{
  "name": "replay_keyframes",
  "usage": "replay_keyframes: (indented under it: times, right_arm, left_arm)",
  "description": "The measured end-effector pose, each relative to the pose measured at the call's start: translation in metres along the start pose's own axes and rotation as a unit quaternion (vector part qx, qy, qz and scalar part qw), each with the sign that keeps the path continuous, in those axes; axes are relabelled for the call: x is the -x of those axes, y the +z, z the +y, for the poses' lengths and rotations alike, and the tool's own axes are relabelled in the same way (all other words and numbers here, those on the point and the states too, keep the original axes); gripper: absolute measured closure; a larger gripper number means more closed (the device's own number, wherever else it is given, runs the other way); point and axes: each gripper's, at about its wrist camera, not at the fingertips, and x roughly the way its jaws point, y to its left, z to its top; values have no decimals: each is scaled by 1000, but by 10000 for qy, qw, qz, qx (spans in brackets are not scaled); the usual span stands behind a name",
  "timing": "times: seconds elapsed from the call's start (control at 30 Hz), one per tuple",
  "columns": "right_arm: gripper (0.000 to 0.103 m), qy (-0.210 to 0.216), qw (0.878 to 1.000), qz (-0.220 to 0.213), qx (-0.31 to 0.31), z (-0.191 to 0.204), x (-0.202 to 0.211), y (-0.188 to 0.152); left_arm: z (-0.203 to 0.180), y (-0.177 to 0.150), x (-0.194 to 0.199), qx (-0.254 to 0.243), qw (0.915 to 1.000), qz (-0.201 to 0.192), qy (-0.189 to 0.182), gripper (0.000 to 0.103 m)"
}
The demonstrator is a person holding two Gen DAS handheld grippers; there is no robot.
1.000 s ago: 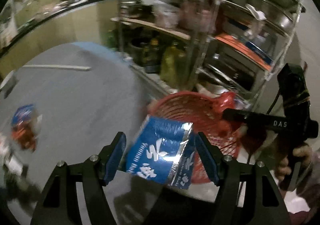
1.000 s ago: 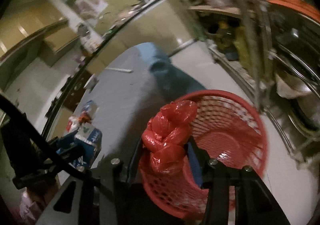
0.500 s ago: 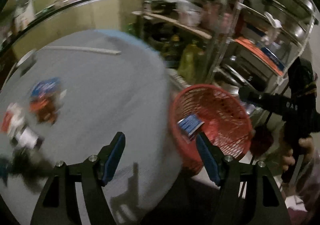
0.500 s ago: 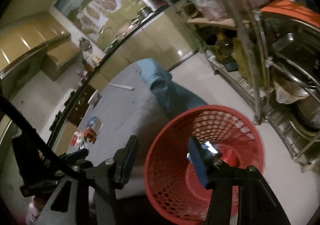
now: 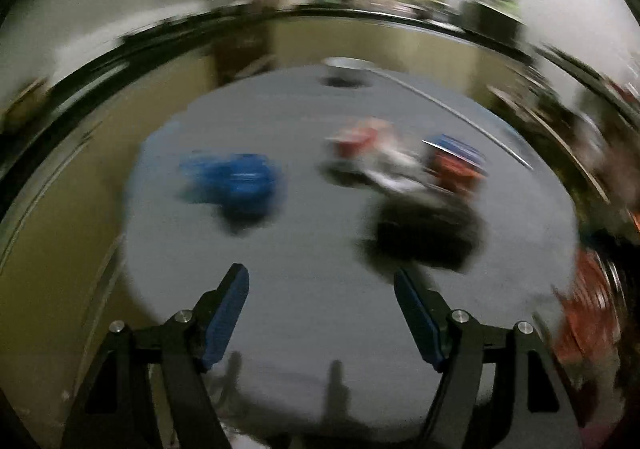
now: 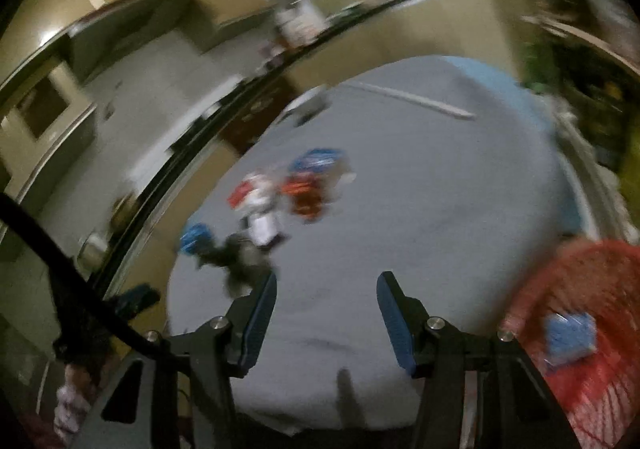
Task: Collect trash
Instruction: 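Swing both tools back over the table, then grasp the blue plastic bag with the left tool while the right tool grasps the black plastic bag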
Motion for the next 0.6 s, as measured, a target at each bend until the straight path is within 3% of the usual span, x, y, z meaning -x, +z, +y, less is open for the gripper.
replay_keyframes:
  times: [0.13,0.23,0.43,0.6]
  right_arm:
    - [47,209,9980,154,574,42,-39,15]
    - [47,245,9952,317,894,64,-71,23]
    - [47,213,9906,515,1246,77,-112,27]
    - [47,166,9846,846,1518,85,-149,30]
  left_arm:
    - [66,23,-6,964,9950,-62,249,27]
    - [96,43,-21,1514,9882,29,247,27]
    - [105,88,-71,2261,9734,355,-129,27]
    - [88,114,-116,2278,9704,779,-195,27]
